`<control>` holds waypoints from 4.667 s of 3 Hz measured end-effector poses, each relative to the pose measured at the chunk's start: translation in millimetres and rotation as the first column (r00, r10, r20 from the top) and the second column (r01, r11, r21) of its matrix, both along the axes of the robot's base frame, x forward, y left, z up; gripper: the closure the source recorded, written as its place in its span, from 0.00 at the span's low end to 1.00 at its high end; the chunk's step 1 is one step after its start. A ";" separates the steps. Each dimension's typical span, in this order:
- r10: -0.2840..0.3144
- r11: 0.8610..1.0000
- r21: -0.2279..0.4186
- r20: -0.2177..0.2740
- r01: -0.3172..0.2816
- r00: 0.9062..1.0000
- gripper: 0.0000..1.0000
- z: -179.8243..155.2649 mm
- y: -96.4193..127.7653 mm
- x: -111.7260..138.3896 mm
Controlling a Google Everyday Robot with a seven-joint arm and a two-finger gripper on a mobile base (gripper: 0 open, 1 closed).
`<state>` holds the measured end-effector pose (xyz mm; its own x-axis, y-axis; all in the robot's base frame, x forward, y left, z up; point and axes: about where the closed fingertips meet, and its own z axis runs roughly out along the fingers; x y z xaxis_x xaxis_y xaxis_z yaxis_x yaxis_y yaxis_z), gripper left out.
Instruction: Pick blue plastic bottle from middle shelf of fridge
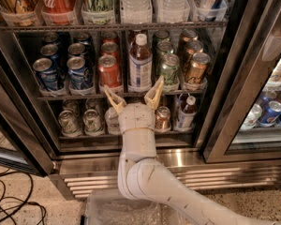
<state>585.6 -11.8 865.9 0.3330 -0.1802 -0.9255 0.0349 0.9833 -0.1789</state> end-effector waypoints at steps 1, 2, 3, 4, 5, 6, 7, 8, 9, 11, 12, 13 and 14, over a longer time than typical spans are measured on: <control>-0.022 1.000 -0.005 -0.020 0.022 1.000 0.23 -11.9 -4.3 13.3; -0.037 0.999 -0.011 -0.032 0.037 0.999 0.24 -20.0 -6.6 23.2; -0.062 0.998 0.001 -0.028 0.062 0.998 0.35 -21.7 -9.6 33.4; -0.082 0.996 0.019 -0.027 0.083 0.996 0.32 -19.0 -12.1 43.4; -0.085 0.996 0.029 -0.032 0.086 0.996 0.32 -14.8 -10.6 53.1; -0.088 0.995 0.042 -0.046 0.090 0.995 0.30 -12.3 -9.5 63.8; -0.094 0.994 0.054 -0.068 0.098 0.993 0.30 -12.5 -9.8 74.6; -0.106 0.992 0.063 -0.084 0.112 0.991 0.32 -12.2 -12.9 84.7; -0.105 0.991 0.069 -0.092 0.111 0.990 0.51 -12.7 -15.4 89.4; -0.076 0.992 0.096 -0.092 0.085 0.993 0.97 -14.5 -22.5 86.6; -0.053 0.993 0.101 -0.070 0.059 0.996 1.00 -12.0 -22.3 82.1; 0.003 0.995 0.100 -0.004 -0.002 1.000 1.00 -4.5 -20.2 68.0; 0.054 0.989 0.130 0.136 -0.072 0.989 1.00 -4.4 -42.7 33.5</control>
Offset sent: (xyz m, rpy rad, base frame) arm 0.0340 -0.0084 -0.0307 -0.0182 0.0475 -0.0532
